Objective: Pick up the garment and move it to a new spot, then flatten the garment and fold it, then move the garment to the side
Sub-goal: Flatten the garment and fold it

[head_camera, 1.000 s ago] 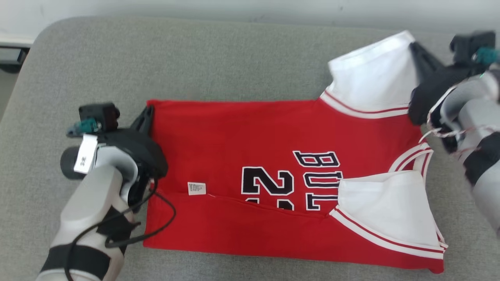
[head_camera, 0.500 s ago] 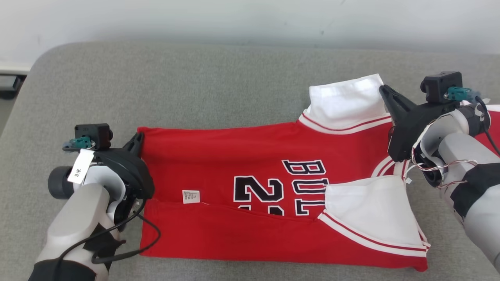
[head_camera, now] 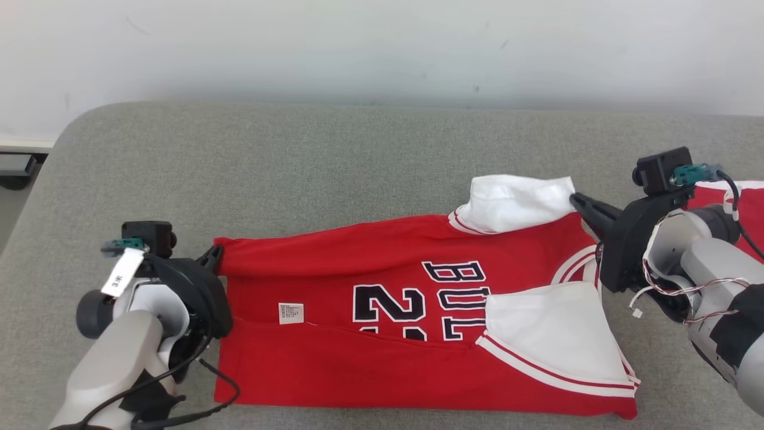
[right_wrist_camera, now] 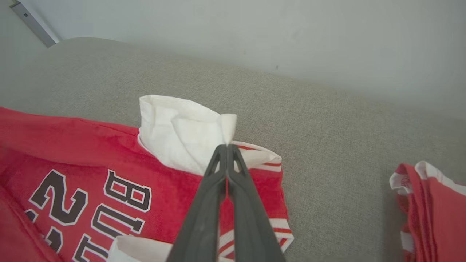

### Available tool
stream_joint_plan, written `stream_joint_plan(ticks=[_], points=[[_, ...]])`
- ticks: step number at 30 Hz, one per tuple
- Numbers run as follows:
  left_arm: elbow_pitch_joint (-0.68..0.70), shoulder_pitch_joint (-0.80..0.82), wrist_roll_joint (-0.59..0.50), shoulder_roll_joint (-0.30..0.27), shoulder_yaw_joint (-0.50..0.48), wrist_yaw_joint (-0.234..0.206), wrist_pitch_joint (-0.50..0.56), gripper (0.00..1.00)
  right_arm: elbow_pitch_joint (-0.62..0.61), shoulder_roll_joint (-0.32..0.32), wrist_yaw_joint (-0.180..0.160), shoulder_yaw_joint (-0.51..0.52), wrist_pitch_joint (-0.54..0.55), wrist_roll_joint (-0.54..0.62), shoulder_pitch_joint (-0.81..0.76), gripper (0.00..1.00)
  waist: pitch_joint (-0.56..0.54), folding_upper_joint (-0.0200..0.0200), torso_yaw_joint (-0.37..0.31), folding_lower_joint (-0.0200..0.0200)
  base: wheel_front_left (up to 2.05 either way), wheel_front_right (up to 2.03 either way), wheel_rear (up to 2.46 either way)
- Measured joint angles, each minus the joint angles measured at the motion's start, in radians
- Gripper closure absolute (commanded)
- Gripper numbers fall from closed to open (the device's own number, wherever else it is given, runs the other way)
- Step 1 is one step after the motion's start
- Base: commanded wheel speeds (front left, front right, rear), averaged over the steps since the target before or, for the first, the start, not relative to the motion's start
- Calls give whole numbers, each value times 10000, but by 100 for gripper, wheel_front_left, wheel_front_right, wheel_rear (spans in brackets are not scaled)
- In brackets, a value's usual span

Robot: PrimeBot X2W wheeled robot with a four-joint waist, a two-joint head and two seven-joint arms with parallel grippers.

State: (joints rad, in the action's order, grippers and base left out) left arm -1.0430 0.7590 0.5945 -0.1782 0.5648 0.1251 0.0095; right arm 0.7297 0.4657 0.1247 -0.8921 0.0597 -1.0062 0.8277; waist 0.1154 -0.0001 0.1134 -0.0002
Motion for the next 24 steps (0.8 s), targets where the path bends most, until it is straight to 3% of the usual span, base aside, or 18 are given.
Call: stream_joint_plan(ticks=[10, 24], points=[[520, -499, 604, -320, 481, 0, 516, 100, -748, 612, 0, -556, 1221, -1244, -308, 100, -397, 0, -33, 1, 0, 0, 0], [1175, -1656, 1216, -779, 999, 0, 692, 100, -1847, 1402, 0, -1175, 2013, -2447, -1737, 100, -942, 0, -106, 0, 0, 0, 0]])
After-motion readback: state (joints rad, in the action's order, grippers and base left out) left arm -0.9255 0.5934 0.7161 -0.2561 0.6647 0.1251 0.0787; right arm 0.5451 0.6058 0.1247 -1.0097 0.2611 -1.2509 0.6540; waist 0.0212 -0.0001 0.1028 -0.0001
